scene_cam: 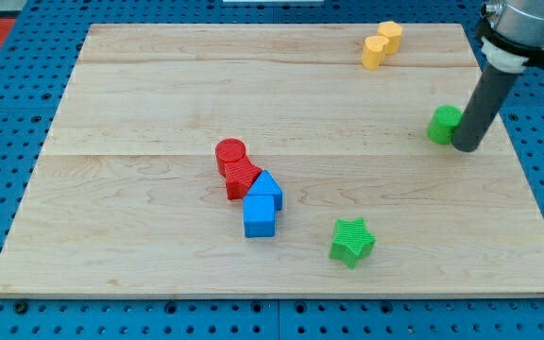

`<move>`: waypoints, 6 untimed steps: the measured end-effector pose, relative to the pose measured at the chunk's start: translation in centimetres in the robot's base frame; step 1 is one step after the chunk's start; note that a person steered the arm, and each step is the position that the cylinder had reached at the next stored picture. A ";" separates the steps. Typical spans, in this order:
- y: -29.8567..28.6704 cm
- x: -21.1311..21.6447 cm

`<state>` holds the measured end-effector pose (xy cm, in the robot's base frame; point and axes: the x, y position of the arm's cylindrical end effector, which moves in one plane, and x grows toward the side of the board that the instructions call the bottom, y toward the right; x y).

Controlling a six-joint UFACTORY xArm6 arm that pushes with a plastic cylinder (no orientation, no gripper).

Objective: Move your hand close to green star

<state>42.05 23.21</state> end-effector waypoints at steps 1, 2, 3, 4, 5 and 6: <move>-3.3 -4.1; -6.6 -8.1; -8.2 -10.8; -2.1 -2.8; 0.6 7.7; -0.3 16.1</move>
